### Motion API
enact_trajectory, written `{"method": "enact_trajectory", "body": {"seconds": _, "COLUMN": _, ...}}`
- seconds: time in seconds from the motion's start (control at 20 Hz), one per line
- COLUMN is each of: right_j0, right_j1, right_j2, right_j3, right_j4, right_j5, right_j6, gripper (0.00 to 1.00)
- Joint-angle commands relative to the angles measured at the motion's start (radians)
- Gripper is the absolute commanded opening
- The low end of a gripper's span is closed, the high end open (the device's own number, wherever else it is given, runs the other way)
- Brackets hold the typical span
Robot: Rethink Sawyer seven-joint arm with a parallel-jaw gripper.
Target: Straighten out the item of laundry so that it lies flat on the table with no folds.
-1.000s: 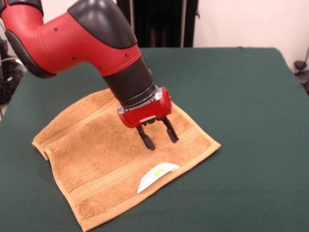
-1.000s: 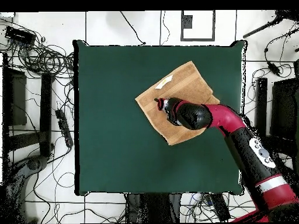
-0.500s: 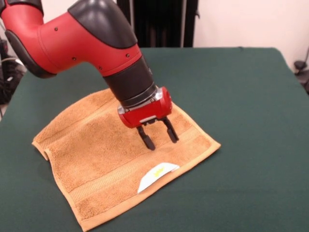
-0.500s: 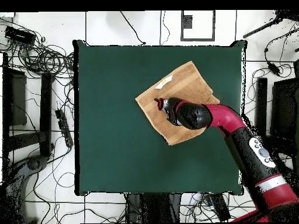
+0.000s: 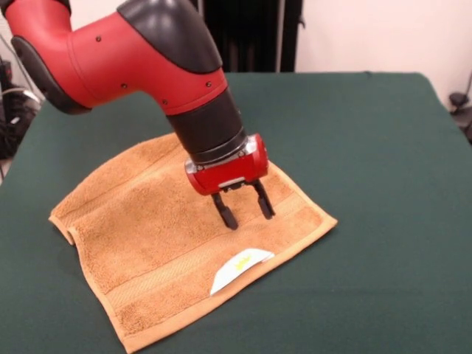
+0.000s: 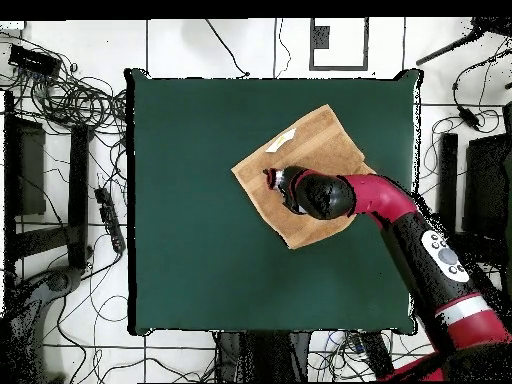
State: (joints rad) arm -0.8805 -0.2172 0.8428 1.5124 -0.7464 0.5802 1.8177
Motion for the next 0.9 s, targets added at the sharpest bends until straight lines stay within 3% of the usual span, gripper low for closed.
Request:
{"method": "enact_trajectory", "body": {"seconds": 0.05, "right_j0": 0.162, "right_j1": 0.097, "right_j2": -0.158, "right_j3": -0.088, "right_j4": -0.047, "right_j5": -0.13, "right_j6": 0.148, "gripper": 1.0}}
{"method": "enact_trajectory", "body": {"seconds": 0.45, "right_j0": 0.236, "right_j1": 0.085, "right_j2": -0.153, "right_j3": -0.077, "right_j4": 0.052, "right_j5": -0.17, "right_j6": 0.199, "gripper": 1.0}}
{"method": "enact_trajectory", "body": {"seconds": 0.7, "right_j0": 0.19, "right_j1": 0.1, "right_j2": -0.097, "right_j3": -0.034, "right_j4": 0.125, "right_j5": -0.176, "right_j6": 0.135, "gripper": 1.0}}
{"method": "enact_trajectory", "body": {"seconds": 0.9, "right_j0": 0.093, "right_j1": 0.159, "right_j2": 0.017, "right_j3": 0.028, "right_j4": 0.206, "right_j5": -0.189, "right_j6": 0.042, "gripper": 1.0}}
